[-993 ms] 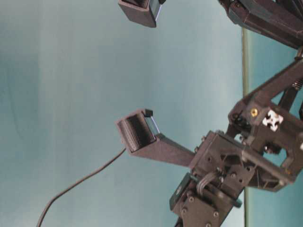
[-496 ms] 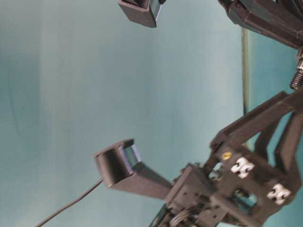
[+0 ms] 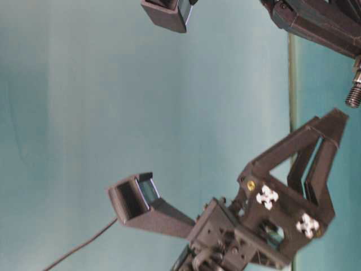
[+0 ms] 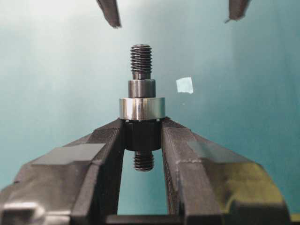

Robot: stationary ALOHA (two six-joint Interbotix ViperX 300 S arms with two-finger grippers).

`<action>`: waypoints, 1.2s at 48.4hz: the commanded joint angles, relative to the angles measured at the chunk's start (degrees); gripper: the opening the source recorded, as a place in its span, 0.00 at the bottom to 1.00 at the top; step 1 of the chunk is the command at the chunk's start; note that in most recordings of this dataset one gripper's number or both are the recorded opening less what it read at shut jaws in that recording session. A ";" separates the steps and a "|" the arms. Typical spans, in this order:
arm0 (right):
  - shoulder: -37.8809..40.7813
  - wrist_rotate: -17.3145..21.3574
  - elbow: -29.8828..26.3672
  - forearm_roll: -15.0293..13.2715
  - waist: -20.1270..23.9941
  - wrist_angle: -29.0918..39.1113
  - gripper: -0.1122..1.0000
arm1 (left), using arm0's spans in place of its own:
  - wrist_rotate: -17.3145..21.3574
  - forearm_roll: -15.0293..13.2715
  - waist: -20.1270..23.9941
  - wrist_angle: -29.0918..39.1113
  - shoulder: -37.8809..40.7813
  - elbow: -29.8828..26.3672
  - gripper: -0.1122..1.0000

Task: Insert the washer onto the shaft with both hands.
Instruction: 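Open the left gripper and pull it back from the shaft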

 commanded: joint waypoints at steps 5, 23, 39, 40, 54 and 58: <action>-0.53 0.44 -0.79 0.18 0.00 -0.35 0.09 | 0.00 0.09 -1.49 -0.18 -2.90 0.70 0.90; -0.35 0.53 -1.05 0.09 0.00 0.26 0.09 | 0.00 0.09 -2.11 -0.09 -5.62 2.37 0.90; -0.44 0.44 -1.05 0.09 0.00 0.35 0.09 | -0.09 0.09 -2.29 0.79 -6.06 3.25 0.90; -0.35 0.44 -1.05 0.09 0.00 0.35 0.09 | -0.09 0.09 -2.29 1.05 -6.06 3.25 0.90; -0.44 0.44 -1.05 0.18 0.00 0.35 0.09 | 0.09 0.09 -2.29 2.37 -6.24 3.25 0.90; -0.35 0.44 -1.05 0.09 0.00 0.26 0.09 | 0.09 0.09 -2.29 2.37 -6.24 3.25 0.90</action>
